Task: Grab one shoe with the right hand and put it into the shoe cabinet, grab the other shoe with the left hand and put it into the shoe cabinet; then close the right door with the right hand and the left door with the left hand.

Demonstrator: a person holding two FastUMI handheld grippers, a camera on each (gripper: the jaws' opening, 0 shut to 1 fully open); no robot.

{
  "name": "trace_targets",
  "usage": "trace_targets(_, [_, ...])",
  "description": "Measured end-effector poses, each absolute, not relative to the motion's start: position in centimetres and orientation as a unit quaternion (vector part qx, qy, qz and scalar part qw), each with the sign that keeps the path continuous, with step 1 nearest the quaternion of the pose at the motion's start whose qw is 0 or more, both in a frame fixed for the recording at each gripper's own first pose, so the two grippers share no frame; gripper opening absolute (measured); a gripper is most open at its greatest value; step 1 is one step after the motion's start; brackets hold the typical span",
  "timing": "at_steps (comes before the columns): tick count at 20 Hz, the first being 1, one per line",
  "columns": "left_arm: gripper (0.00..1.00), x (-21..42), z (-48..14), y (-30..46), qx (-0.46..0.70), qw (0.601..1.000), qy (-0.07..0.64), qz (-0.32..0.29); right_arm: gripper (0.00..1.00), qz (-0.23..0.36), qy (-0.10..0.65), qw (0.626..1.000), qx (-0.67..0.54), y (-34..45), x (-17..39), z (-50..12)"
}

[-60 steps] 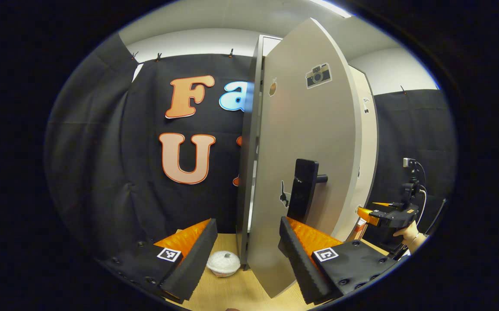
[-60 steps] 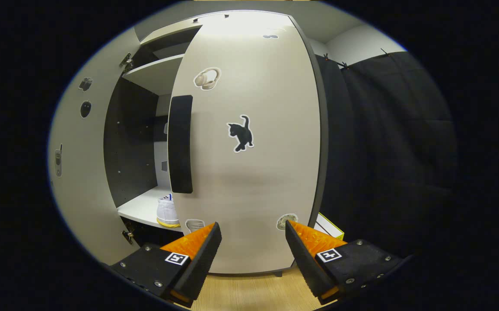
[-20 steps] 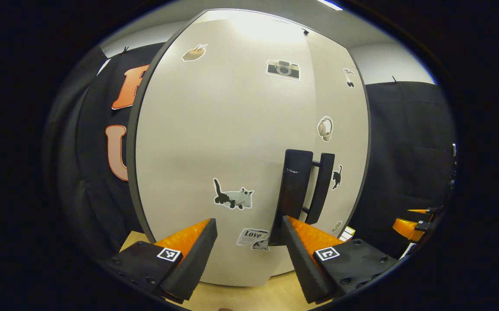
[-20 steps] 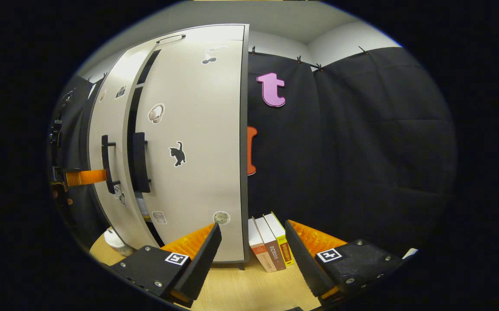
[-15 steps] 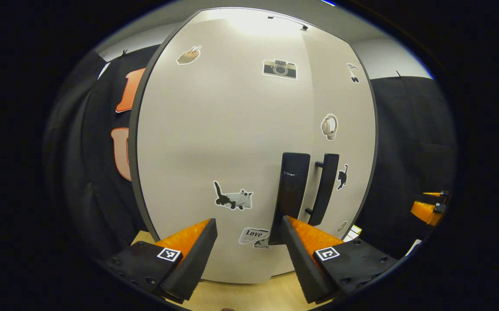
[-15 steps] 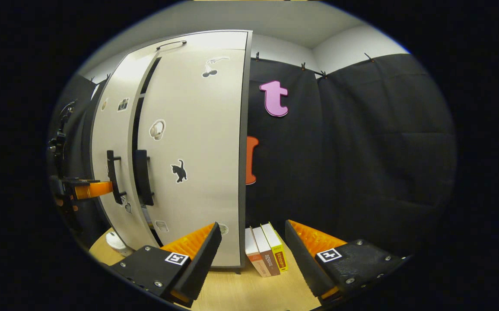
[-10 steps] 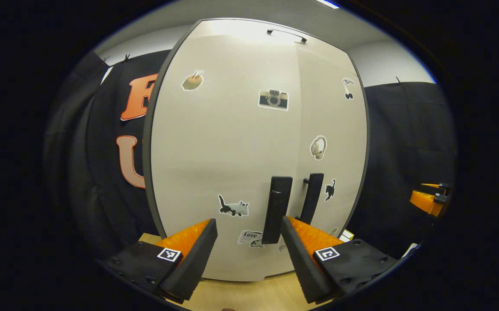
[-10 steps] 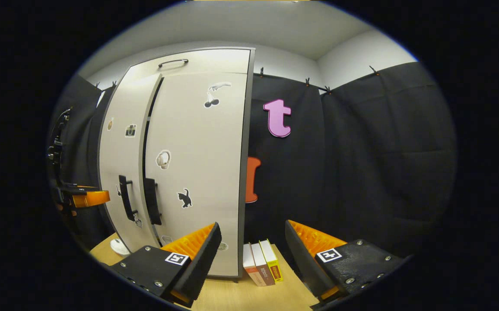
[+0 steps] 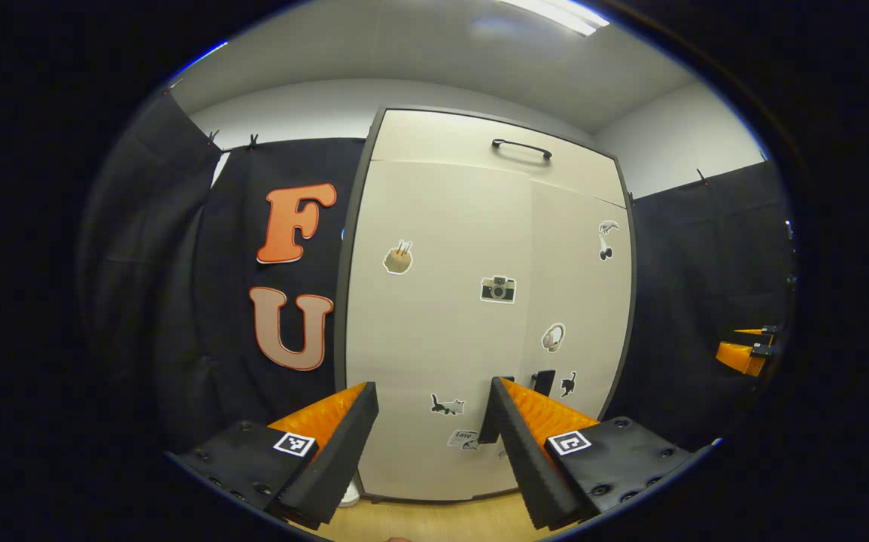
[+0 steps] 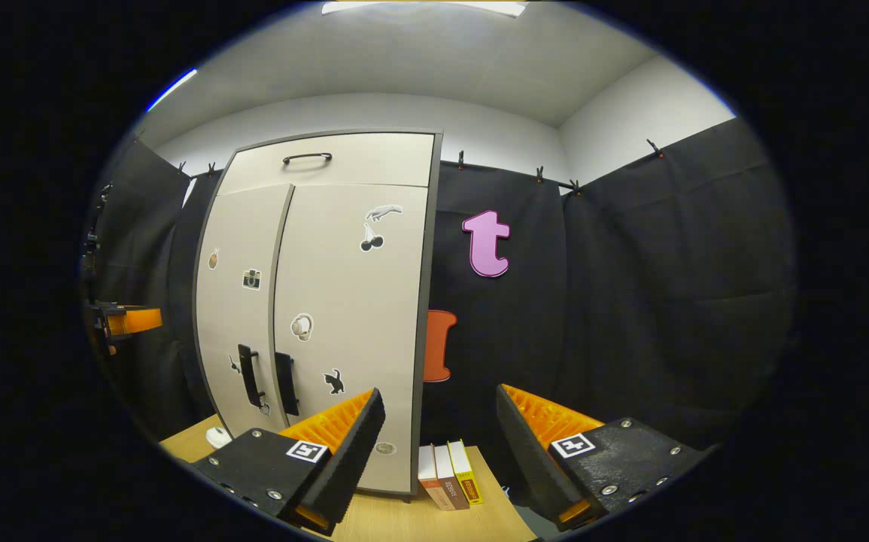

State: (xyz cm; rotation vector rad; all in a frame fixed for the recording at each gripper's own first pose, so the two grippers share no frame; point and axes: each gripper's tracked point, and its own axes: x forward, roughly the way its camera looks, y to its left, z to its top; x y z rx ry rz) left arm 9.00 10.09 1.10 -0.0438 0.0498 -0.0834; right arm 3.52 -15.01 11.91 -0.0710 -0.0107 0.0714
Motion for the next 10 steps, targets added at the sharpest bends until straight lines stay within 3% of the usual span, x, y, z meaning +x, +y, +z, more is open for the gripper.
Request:
trace_targets(4, [0.97, 7.4, 1.6, 10.6, -0.013, 0.999, 0.021, -0.020, 0.93, 0.036, -0.008, 0.999, -0.035, -16.7, 2.7, 12.3])
trace_targets(5, [0.97, 7.0, 1.6, 10.4, -0.012, 1.000, 0.020, -0.016, 0.97, 0.039, -0.007, 0.999, -0.034, -17.1, 2.4, 12.2])
trace_targets(6, [0.97, 6.7, 1.7, 10.4, -0.014, 1.000, 0.019, -0.012, 0.93, 0.041, -0.006, 0.999, -0.034, -17.5, 2.3, 12.2])
trace_targets(10, [0.96, 4.9, 2.4, 10.3, -0.020, 1.000, 0.010, 0.005, 0.93, 0.049, -0.005, 0.998, -0.032, -18.9, 1.7, 12.2])
